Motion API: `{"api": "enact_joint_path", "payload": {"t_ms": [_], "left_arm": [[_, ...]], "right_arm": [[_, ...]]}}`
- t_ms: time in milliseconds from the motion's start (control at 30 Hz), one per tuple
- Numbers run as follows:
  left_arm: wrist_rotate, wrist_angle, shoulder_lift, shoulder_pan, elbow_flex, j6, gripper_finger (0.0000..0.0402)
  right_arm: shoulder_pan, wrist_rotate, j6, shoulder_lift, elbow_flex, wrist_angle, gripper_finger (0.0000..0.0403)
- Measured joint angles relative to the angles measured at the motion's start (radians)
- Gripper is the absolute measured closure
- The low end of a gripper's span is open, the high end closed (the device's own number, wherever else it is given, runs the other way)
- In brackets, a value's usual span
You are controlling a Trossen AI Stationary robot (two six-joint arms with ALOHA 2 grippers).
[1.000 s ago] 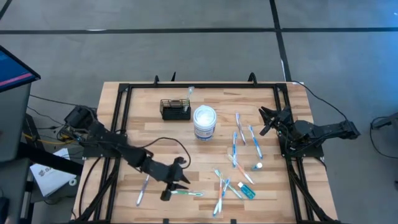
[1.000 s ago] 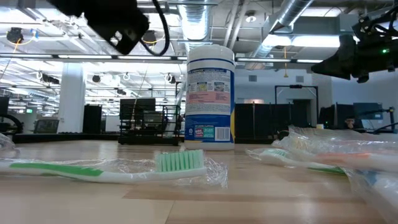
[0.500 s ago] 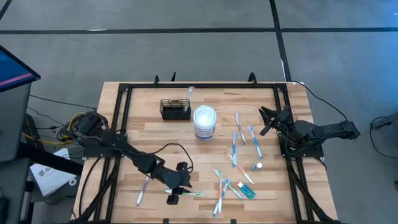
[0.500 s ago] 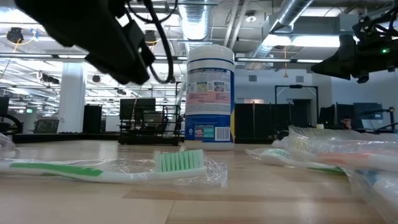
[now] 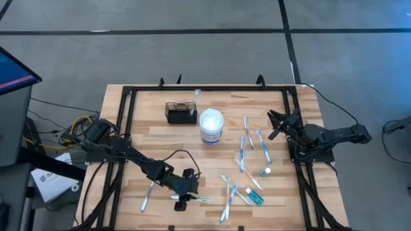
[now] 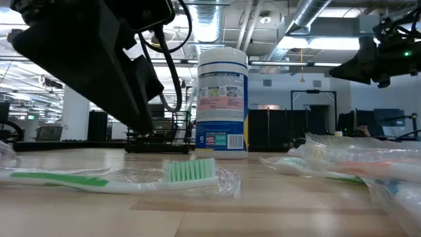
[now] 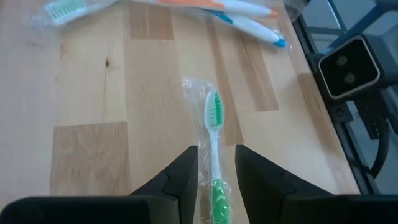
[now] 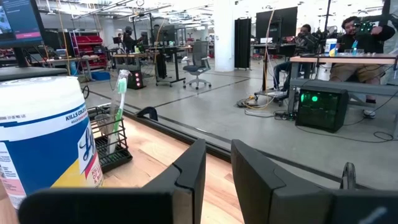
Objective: Pick & Place toothbrushing station
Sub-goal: Put the left green toothbrush into the mesh organizer
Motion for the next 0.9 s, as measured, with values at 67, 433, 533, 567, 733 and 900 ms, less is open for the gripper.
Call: {"api": "enact_joint_path", "payload": {"t_ms": [67,433,533,567,733,900], "left_arm": [[0.0,0.0,0.0,0.006,0.0,-0.017,0.0299],[0.0,0.0,0.0,0.007,0.0,-0.033,0.0299],[0.0,0.002,0.0,0.002,0.0,-0.033,0.0299],[0.0,0.002,0.0,0.002,0.0,-0.034,0.0299],[0.001,0.002,0.011,-0.004,-0.002,-0.05,0.0292],[0.018,0.018,0.035,0.0,-0.002,-0.062,0.0248]], "right_arm": [[0.0,0.0,0.0,0.0,0.0,0.0,0.0334],[0.0,0.0,0.0,0.0,0.0,0.0,0.0334],[0.0,0.0,0.0,0.0,0.0,0.0,0.0334],[0.0,0.0,0.0,0.0,0.0,0.0,0.0334],[0.0,0.0,0.0,0.0,0.0,0.0,0.0334],[0.0,0.0,0.0,0.0,0.0,-0.002,0.0334]]}}
